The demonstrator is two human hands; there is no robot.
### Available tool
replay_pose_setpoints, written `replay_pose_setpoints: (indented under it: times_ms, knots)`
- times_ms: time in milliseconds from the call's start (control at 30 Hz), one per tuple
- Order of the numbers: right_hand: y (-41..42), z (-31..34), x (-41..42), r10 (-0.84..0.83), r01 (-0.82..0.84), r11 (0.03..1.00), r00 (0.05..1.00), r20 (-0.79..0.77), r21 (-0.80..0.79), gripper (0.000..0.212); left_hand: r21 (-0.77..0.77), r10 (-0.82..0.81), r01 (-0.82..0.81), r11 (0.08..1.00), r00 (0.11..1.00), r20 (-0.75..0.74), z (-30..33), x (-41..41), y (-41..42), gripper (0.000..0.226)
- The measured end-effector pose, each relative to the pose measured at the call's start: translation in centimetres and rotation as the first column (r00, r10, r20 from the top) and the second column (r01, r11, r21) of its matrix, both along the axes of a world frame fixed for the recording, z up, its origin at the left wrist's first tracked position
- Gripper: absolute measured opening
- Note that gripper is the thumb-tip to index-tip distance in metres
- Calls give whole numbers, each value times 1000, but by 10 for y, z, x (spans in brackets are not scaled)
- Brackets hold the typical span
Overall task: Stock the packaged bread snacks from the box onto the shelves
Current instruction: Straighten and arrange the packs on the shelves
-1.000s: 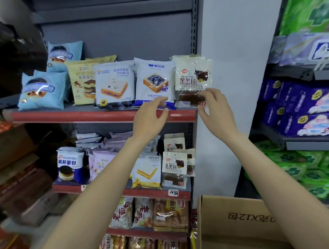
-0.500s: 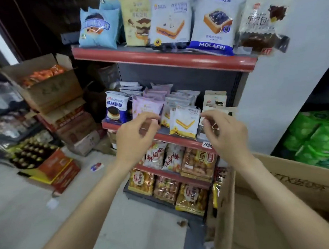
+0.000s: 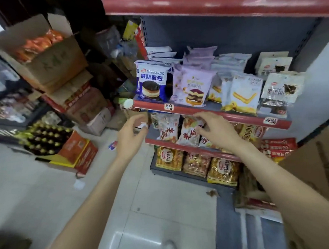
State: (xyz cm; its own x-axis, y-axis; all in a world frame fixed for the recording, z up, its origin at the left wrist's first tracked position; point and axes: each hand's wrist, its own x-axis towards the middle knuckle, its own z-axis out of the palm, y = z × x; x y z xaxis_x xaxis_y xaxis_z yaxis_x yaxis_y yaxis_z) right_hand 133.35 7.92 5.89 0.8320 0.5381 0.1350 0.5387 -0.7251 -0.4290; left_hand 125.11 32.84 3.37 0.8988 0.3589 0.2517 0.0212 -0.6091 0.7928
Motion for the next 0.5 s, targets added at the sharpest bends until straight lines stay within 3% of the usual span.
replay_pose_setpoints:
  times_ms: [167, 367, 500]
  knots:
    - [63, -14, 17, -119, 131, 974, 990, -76, 186, 52, -235, 1, 8, 972, 999, 38, -9, 28, 39, 36]
    - [117, -32, 63, -175, 227, 929, 965, -193, 292, 70, -331, 4, 0, 944, 1000, 12, -30, 73, 72, 54]
    - [152, -48, 110, -230, 307, 891, 941, -250, 336, 81, -304, -37, -6, 953, 990, -134, -45, 120, 100, 77]
